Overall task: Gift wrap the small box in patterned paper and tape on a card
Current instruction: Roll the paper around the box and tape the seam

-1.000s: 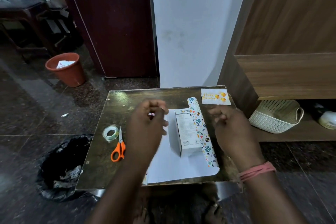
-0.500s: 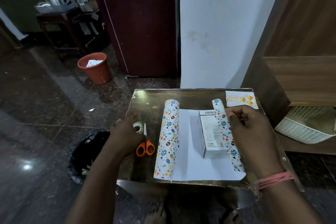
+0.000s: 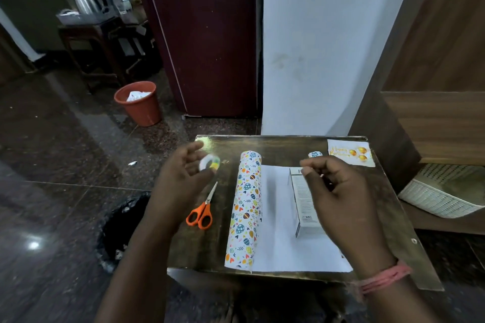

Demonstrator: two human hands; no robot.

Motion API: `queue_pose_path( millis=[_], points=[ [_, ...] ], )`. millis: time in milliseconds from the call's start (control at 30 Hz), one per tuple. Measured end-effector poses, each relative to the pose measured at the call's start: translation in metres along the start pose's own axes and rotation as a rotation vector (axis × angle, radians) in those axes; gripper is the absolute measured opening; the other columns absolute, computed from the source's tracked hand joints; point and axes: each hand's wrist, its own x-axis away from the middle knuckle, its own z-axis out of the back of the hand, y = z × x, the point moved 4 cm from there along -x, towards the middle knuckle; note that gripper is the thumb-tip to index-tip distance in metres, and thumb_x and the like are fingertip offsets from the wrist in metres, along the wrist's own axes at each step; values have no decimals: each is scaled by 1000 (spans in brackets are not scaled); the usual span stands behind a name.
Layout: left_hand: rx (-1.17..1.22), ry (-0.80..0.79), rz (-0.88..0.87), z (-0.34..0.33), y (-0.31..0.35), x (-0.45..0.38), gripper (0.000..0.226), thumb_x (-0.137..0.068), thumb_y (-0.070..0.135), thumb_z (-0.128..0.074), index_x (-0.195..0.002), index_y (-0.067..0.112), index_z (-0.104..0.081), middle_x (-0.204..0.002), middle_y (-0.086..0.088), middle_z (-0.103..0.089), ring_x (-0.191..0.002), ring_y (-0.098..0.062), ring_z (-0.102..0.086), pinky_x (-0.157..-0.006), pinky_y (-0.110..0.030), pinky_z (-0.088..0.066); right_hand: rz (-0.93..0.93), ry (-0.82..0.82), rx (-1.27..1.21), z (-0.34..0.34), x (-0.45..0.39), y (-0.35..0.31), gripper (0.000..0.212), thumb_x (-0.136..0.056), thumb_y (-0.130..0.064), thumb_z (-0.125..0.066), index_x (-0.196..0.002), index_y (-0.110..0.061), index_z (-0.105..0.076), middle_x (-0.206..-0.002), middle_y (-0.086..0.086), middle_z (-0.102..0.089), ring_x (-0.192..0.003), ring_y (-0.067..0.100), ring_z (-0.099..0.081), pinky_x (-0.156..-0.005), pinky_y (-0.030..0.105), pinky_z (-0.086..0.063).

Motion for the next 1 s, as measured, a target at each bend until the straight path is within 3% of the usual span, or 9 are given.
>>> queue_pose_path(
  millis=[100,233,467,633,767,1000],
  points=[
    [210,-254,-50,-26,22,9,60,-88,-9,-70,-138,22,-58,-124,-1,-72,-114,-16,-70,-95,-32,-57,57,-35,-39,-12,1,-13,13,-95,-18,-68,-99,-30,-72,-94,-11,-68,-84,13,-63,-76,26,-52],
    [270,-404,-53,-58,23,17,59,-89,-11,-67,-138,22,-59,-128,-2,-71,-116,-22,-70,-100,-40,-55,45,-92,-57,-20,2,-14,22,-94,-25,-69,-116,-29,-69,-101,-11,-63,-88,11,-63,-76,20,-52],
    [300,-491,-59,-70,22,23,57,-93,-10,-64,-141,18,-56,-131,-2,-70,-118,-24,-69,-96,-34,-55,-30,-185,-128,-21,2,-8,22,-94,-22,-70,-113,-33,-72,-100,-8,-65,-80,9,-62,-74,22,-48],
    [303,-530,-73,-72,23,26,56,-94,-14,-59,-141,16,-55,-132,-4,-70,-121,-24,-67,-99,-37,-52,-57,-246,-189,-23,1,-6,26,-96,-17,-68,-115,-34,-71,-104,-6,-66,-84,15,-64,-79,34,-55],
    [347,-538,-72,-72,21,25,54,-91,-2,-64,-141,18,-56,-130,-7,-71,-123,-27,-65,-109,-48,-47,-81,-287,-261,-18,1,-10,28,-99,-8,-60,-105,-30,-76,-89,-1,-71,-78,13,-67,-71,21,-53],
    [393,-548,-50,-72,22,26,35,-95,15,-55,-128,14,-67,-122,-12,-73,-112,-31,-68,-92,-43,-53,-144,-301,-397,-18,-2,-10,13,-94,-3,-67,-97,-12,-75,-76,1,-71,-70,11,-64,-66,21,-52]
  ],
)
